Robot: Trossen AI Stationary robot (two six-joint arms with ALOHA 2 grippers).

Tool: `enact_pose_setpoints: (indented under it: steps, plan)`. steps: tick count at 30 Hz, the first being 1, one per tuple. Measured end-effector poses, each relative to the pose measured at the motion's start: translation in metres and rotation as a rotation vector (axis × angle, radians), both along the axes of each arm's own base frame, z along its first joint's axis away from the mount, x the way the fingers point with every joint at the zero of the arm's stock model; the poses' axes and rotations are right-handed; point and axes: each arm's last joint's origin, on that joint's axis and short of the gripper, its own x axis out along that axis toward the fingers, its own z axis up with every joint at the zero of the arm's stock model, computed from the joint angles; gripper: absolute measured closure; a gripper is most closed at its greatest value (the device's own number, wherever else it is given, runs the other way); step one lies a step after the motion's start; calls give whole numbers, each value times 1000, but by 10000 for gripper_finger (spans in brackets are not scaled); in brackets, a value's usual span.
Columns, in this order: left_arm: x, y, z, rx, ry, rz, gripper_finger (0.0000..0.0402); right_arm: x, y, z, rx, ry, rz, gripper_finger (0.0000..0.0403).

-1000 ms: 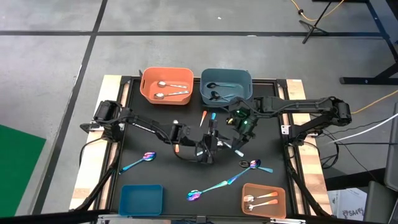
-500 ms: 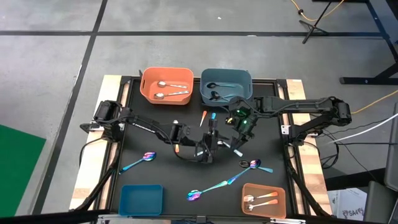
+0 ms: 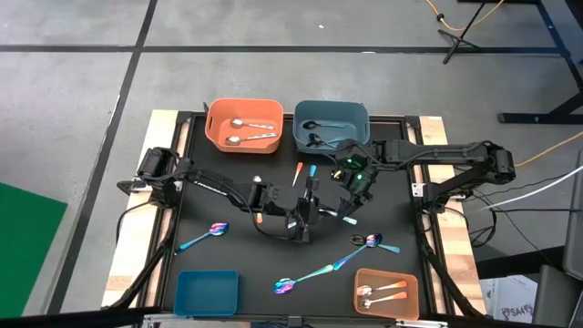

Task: Sort silverware by color (type)
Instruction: Put the white patterned spoon into the top orange bin

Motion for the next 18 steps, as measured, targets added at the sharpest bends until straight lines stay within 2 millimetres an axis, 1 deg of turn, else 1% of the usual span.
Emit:
enact_pose_setpoints:
  steps: [4, 7, 10, 12, 15, 18]
  plan:
    - [0, 0, 0, 1, 1, 4, 391, 0, 0, 0, -19, 2, -13, 397]
    - [0, 0, 0, 2, 2, 8, 391, 0, 0, -1, -26, 3, -17, 386]
    - [0, 1, 0, 0, 0, 14, 391, 0, 0, -1, -35, -4, -19, 361]
    - [1, 2, 2, -5, -21, 32, 391, 2, -1, 0, -69, -35, -24, 339]
    - [1, 3, 2, -1, -21, 52, 391, 2, -2, -2, -106, -28, -44, 308]
    - [0, 3, 2, 5, -13, 61, 391, 2, -3, -2, -116, -31, -46, 289]
